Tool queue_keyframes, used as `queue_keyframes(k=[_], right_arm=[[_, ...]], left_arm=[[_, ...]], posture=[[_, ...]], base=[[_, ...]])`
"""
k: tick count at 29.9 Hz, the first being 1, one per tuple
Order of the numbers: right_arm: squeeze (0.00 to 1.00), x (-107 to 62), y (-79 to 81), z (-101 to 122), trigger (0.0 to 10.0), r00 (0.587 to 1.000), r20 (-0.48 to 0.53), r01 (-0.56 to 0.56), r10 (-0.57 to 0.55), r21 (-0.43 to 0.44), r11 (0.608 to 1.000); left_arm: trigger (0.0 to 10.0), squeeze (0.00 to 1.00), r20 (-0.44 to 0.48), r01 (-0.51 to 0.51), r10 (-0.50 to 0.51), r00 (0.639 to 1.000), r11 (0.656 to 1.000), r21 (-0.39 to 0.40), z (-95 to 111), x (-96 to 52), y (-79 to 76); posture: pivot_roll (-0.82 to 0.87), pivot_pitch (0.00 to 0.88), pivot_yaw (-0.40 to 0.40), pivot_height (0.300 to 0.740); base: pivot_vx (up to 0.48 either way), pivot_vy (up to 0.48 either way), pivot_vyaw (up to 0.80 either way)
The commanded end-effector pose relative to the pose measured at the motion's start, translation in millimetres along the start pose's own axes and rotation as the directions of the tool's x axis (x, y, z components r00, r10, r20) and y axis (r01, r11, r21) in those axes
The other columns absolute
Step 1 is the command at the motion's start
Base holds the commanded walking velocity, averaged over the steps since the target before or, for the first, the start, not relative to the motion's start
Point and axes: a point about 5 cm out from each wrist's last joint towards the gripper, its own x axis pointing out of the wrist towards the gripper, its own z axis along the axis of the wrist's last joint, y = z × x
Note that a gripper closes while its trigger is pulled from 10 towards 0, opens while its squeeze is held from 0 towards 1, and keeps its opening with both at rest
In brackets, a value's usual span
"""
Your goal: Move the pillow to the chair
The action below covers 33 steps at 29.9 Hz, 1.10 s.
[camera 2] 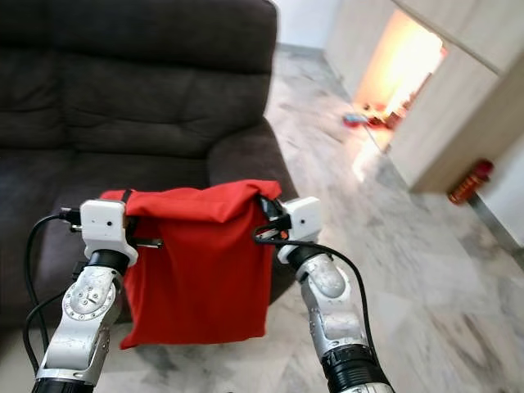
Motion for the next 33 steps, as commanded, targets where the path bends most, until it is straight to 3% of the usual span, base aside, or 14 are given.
queue_keyframes(k=[1, 9, 21, 33], right_arm=[[0.0, -0.9, -7.2, 8.8, 10.0, 0.999, 0.04, 0.014, -0.013, -0.023, 1.0], [0.0, 1.3, -8.2, 11.5, 10.0, 0.998, 0.053, 0.023, -0.022, -0.025, 0.999], [0.0, 3.3, -19.0, 34.9, 10.0, 0.982, 0.161, 0.109, -0.099, -0.052, 0.993], [0.0, -5.7, -13.5, 7.3, 10.0, 0.983, 0.097, 0.163, -0.158, -0.038, 0.986]], left_arm=[[10.0, 0.0, 0.104, 0.01, -0.009, 0.995, 1.0, -0.011, 22.1, 6.6, -4.7], [10.0, 0.0, 0.116, 0.015, -0.014, 0.993, 1.0, -0.003, 28.2, 7.9, -5.3], [10.0, 0.0, 0.256, -0.009, -0.011, 0.967, 0.997, 0.079, 68.9, 8.8, 0.6], [10.0, 0.0, 0.242, 0.03, -0.055, 0.969, 0.994, 0.109, 71.3, 14.1, 2.4]], posture=[[0.14, 0.03, -0.159, 0.74], [0.14, 0.051, -0.151, 0.74], [0.14, 0.035, -0.124, 0.74], [0.18, 0.0, -0.054, 0.74]], base=[[0.0, 0.0, 0.0], [0.0, 0.0, 0.0], [0.0, 0.0, 0.0], [0.0, 0.0, 0.0]])
